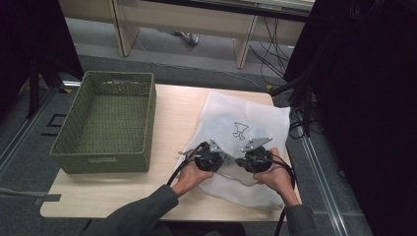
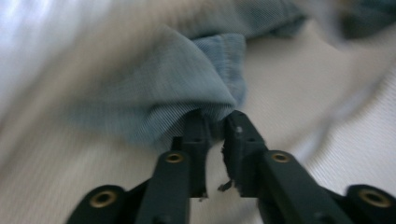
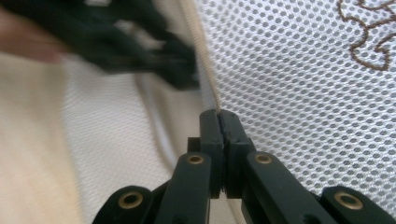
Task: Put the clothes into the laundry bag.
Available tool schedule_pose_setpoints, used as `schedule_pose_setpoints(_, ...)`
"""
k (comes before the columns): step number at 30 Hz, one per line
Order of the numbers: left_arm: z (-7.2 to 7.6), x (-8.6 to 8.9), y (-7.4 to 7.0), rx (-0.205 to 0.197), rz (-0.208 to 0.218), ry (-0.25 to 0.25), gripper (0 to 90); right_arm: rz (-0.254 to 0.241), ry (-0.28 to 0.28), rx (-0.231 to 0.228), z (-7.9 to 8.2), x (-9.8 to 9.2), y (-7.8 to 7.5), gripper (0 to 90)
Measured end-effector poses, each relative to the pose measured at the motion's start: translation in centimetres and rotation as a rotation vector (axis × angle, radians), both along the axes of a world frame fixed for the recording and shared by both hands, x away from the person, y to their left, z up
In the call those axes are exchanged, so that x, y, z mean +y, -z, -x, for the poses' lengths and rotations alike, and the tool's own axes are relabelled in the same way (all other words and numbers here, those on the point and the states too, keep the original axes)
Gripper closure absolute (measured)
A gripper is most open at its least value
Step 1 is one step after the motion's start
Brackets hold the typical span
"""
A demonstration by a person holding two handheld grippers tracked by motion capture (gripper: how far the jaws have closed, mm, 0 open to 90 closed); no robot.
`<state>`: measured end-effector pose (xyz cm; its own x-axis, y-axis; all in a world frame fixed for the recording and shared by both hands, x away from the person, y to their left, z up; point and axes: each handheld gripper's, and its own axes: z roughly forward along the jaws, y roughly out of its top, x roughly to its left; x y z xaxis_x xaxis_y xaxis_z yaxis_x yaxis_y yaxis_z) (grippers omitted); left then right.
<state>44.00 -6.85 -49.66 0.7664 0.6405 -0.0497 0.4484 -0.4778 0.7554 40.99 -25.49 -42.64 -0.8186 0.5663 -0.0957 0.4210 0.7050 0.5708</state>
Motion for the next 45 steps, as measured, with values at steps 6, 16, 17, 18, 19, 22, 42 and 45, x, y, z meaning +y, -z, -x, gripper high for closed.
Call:
schedule_pose_setpoints(6, -0.4, -0.9, 0.6, 0.0, 0.031, -0.025, 79.4, -0.001, 0.018, 0.057, 0.9, 0.5, 1.6, 90.0)
schedule_pose_setpoints(16, 3.4, 4.5, -1.6, 0.051, 0.037, 0.066, 56.7, 0.153, -0.008, 0.114, 0.9, 1.3, 4.4, 90.0)
schedule_pose_setpoints(17, 3.7, 5.2, -2.0, 0.054, 0.039, 0.065, 56.4, 0.164, -0.004, 0.116, 0.8, 1.2, 4.5, 90.0)
schedule_pose_setpoints(18, 3.9, 5.7, -2.2, 0.05, 0.043, 0.067, 55.3, 0.17, 0.003, 0.115, 0.7, 1.1, 4.6, 89.9)
schedule_pose_setpoints(19, 4.1, 6.1, -2.4, 0.047, 0.042, 0.073, 54.5, 0.182, 0.012, 0.12, 0.7, 1.0, 4.5, 89.6)
schedule_pose_setpoints(22, 4.7, 7.2, -2.8, 0.055, 0.049, 0.078, 53.7, 0.21, 0.018, 0.107, 0.7, 0.8, 4.8, 89.0)
schedule_pose_setpoints(42, 7.7, 9.9, -4.5, -0.007, 0.03, 0.152, 48.7, 0.167, 0.081, 0.068, 2.1, -2.2, 2.8, 80.1)
schedule_pose_setpoints(45, 8.2, 10.3, -4.7, -0.013, 0.035, 0.146, 46.5, 0.139, 0.145, 0.024, 3.3, -3.6, 2.3, 70.6)
